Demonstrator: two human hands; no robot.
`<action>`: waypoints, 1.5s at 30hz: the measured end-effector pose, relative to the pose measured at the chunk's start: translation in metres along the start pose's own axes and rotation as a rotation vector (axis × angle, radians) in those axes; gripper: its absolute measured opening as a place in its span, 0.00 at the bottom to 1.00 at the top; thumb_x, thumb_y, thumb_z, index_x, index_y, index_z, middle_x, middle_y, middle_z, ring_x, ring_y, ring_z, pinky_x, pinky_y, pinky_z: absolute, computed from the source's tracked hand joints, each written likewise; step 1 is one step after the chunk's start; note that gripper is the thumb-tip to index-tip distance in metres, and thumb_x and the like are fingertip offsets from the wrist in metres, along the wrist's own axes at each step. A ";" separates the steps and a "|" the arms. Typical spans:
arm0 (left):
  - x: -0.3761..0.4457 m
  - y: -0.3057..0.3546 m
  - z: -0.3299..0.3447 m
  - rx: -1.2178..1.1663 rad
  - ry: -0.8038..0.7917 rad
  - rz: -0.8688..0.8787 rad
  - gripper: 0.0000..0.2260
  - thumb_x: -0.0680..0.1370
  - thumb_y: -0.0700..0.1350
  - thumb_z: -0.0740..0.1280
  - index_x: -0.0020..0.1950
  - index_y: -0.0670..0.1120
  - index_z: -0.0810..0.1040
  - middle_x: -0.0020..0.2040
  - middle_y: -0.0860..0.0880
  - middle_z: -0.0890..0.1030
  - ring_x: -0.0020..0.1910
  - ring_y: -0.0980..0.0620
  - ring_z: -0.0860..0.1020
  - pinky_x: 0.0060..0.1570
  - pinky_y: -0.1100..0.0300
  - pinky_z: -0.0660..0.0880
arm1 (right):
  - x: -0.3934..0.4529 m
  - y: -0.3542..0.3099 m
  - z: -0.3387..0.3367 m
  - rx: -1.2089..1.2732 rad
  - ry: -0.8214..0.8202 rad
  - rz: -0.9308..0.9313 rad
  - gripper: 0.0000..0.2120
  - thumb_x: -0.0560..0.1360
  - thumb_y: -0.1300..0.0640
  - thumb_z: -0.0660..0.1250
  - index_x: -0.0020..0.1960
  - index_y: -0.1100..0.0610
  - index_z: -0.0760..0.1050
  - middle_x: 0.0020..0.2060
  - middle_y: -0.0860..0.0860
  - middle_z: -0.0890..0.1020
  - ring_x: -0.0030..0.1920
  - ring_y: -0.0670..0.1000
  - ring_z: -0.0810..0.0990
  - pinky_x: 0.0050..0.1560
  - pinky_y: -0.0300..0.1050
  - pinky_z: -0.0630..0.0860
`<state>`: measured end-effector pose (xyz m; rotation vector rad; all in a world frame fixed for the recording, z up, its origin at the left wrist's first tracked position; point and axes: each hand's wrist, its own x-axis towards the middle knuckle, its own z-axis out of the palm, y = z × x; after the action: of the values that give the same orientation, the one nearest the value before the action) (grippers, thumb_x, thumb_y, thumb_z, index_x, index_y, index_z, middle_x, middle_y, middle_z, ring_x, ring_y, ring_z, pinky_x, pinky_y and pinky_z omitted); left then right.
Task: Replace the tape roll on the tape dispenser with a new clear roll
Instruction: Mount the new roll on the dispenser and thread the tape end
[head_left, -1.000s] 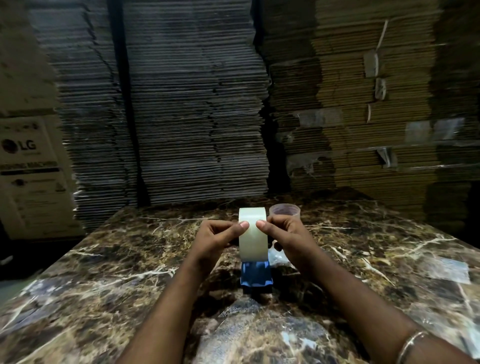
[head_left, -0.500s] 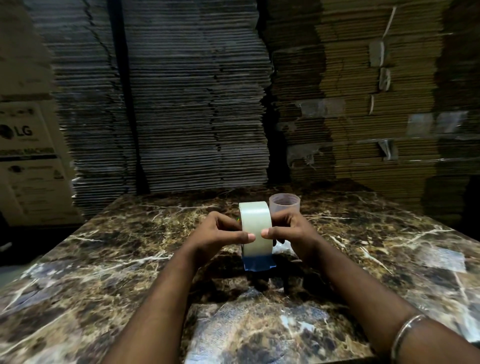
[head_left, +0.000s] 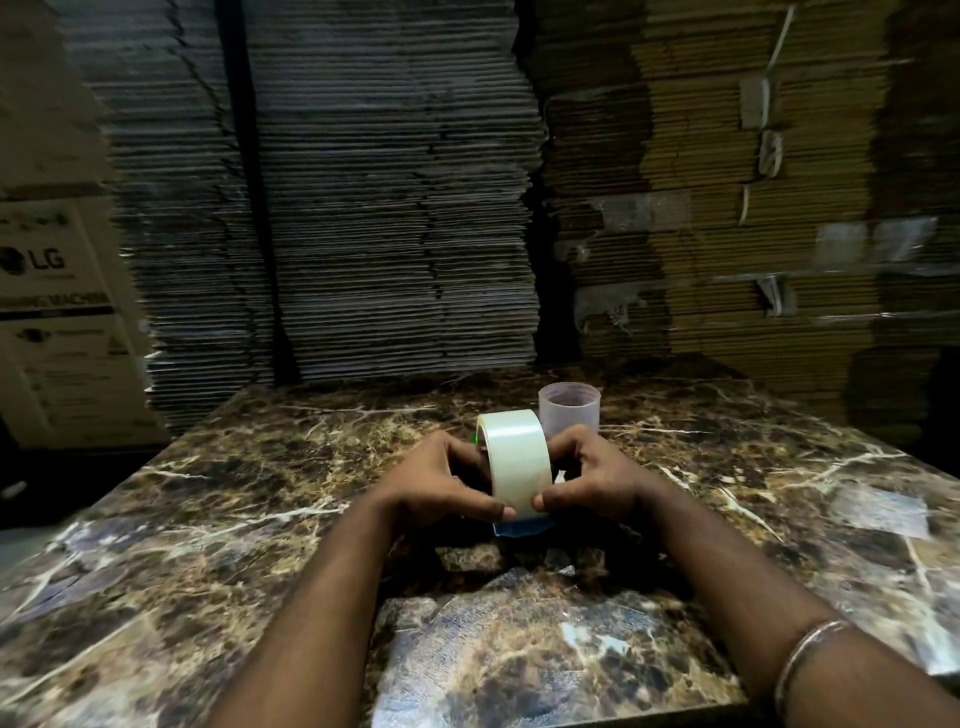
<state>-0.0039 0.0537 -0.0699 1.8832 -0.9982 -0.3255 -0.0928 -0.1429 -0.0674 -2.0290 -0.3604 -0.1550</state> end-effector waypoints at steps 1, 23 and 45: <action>0.000 0.000 0.000 -0.005 -0.005 0.000 0.17 0.59 0.43 0.81 0.44 0.39 0.86 0.45 0.40 0.86 0.45 0.47 0.84 0.46 0.54 0.79 | 0.000 -0.001 -0.001 -0.001 -0.006 0.004 0.07 0.62 0.63 0.73 0.40 0.59 0.83 0.38 0.54 0.83 0.39 0.45 0.79 0.39 0.37 0.73; 0.012 0.003 0.003 -0.546 0.310 -0.245 0.26 0.65 0.56 0.74 0.53 0.37 0.84 0.49 0.32 0.84 0.43 0.37 0.82 0.40 0.55 0.76 | 0.001 -0.009 0.025 -0.502 0.174 -0.238 0.18 0.65 0.38 0.75 0.40 0.54 0.83 0.35 0.47 0.84 0.36 0.44 0.82 0.34 0.43 0.77; 0.006 0.012 0.009 -0.991 0.375 -0.300 0.21 0.76 0.40 0.57 0.27 0.35 0.81 0.23 0.40 0.78 0.19 0.45 0.77 0.21 0.64 0.75 | 0.016 -0.001 0.011 0.257 0.441 0.371 0.25 0.69 0.39 0.68 0.23 0.57 0.75 0.30 0.61 0.76 0.30 0.56 0.73 0.36 0.49 0.71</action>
<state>-0.0119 0.0411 -0.0632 1.0962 -0.1939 -0.5019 -0.0780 -0.1296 -0.0680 -1.7131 0.2608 -0.3012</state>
